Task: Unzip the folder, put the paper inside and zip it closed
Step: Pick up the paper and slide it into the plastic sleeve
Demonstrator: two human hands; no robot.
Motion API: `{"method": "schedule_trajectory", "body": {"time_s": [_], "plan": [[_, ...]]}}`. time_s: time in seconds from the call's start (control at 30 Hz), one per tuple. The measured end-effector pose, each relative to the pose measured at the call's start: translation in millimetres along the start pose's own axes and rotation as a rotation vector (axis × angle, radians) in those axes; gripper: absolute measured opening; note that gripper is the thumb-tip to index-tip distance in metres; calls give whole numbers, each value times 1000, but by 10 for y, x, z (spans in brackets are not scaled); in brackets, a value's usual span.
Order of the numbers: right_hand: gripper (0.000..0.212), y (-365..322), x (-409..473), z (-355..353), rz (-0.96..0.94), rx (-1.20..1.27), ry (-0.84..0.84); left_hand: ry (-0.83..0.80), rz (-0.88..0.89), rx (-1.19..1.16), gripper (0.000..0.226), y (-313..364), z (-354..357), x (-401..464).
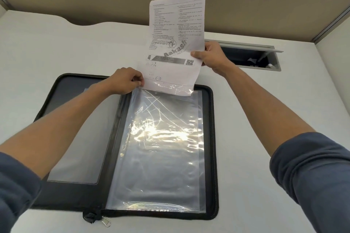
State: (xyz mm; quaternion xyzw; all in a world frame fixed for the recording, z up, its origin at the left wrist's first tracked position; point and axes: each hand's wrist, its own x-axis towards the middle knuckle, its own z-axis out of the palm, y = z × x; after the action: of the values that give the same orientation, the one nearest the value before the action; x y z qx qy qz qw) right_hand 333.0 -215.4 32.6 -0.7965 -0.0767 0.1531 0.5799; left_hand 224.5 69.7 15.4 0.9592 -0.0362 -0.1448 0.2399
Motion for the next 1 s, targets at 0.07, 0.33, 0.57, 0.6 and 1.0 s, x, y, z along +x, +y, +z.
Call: {"method": "schedule_trajectory", "body": {"time_s": [0.07, 0.33, 0.57, 0.6, 1.0], "plan": [[28, -9, 24, -16, -1, -66, 2, -37, -15, 39, 17, 33, -29, 16], [27, 14, 46, 32, -50, -154, -60, -96, -60, 52, 22, 128, -72, 66], [28, 126, -6, 141, 24, -73, -108, 135, -131, -78, 33, -25, 21, 251], [28, 154, -28, 156, 35, -56, -105, 185, -189, -123, 40, -62, 43, 290], [24, 414, -301, 210, 145, 53, -201, 322, -343, -976, 27, -69, 186, 525]]}}
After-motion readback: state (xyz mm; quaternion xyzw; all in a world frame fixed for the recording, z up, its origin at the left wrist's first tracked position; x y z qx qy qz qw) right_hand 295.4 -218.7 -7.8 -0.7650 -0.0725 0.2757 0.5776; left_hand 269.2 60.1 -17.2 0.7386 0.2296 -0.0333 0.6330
